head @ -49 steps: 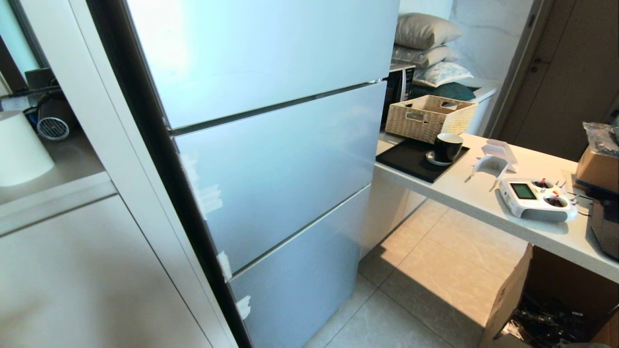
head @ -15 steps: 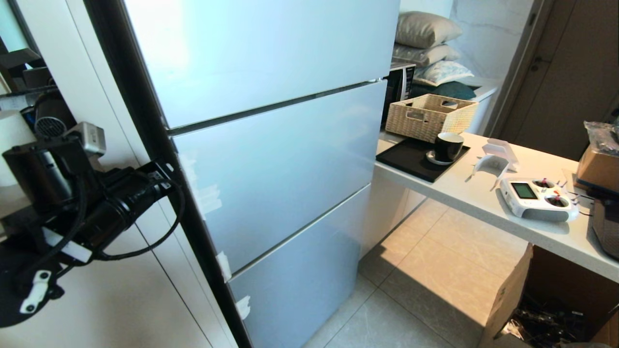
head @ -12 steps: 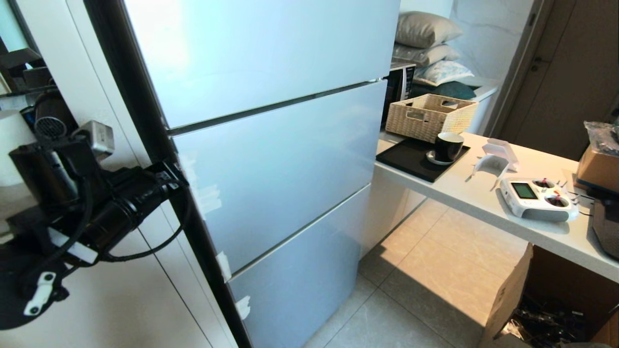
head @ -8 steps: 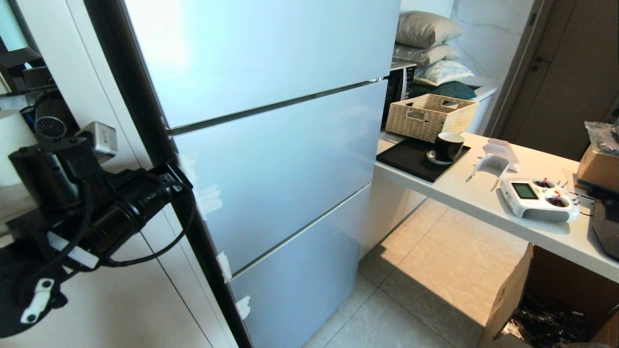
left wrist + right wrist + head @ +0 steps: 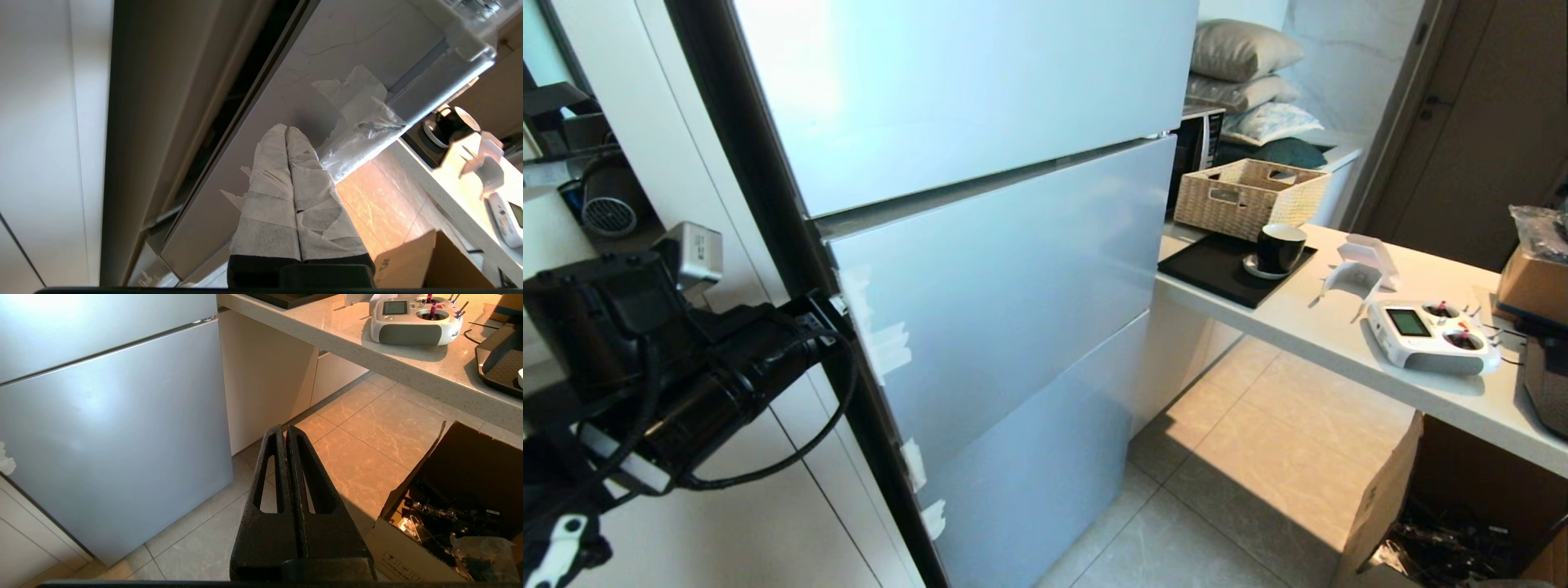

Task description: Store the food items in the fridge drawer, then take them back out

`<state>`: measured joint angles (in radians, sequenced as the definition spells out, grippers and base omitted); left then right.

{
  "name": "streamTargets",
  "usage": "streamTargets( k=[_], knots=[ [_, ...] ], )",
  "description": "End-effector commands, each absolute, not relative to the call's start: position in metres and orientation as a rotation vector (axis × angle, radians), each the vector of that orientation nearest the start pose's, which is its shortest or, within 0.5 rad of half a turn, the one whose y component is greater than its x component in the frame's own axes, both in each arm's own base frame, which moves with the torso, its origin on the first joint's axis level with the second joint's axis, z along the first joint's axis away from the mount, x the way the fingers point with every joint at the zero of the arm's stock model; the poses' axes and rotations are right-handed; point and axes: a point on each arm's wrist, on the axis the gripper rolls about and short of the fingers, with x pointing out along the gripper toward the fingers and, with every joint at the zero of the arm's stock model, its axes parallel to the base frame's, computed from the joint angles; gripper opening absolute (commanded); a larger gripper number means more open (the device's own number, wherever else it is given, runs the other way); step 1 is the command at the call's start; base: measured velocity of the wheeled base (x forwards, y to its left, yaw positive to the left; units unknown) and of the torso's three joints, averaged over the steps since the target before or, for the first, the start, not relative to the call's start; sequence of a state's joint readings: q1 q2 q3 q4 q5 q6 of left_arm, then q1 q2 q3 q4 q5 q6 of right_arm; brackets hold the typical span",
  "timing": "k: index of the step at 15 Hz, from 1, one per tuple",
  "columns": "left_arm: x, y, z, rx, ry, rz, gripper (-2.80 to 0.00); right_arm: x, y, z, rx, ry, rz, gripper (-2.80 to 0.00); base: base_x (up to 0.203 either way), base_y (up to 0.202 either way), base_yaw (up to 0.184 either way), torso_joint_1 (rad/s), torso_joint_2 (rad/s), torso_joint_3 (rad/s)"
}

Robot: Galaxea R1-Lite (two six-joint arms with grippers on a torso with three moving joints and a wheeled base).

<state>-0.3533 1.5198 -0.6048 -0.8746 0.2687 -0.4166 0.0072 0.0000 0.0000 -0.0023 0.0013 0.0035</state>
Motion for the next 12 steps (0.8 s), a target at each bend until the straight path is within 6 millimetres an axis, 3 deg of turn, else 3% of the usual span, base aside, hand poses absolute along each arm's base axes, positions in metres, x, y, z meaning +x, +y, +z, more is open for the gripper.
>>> streamTargets(
  k=[1, 7, 10, 12],
  knots=[
    [0.234, -0.085, 0.207, -0.418, 0.047, -0.119, -2.8, -0.023, 0.0, 0.076, 0.002, -0.002, 0.009, -2.8, 0.0, 0.0, 0.0, 0.0, 0.0, 0.0],
    [0.196, -0.098, 0.204, -0.43, 0.101, -0.374, -2.8, -0.023, 0.0, 0.076, 0.003, 0.0, 0.009, -2.8, 0.0, 0.0, 0.0, 0.0, 0.0, 0.0],
    [0.17, -0.093, 0.197, -0.452, 0.168, -0.57, -2.8, -0.023, 0.0, 0.076, 0.003, -0.001, 0.009, -2.8, 0.0, 0.0, 0.0, 0.0, 0.0, 0.0],
    [0.163, -0.087, 0.19, -0.472, 0.203, -0.594, -2.8, -0.023, 0.0, 0.076, 0.002, 0.0, 0.009, -2.8, 0.0, 0.0, 0.0, 0.0, 0.0, 0.0]
  ],
)
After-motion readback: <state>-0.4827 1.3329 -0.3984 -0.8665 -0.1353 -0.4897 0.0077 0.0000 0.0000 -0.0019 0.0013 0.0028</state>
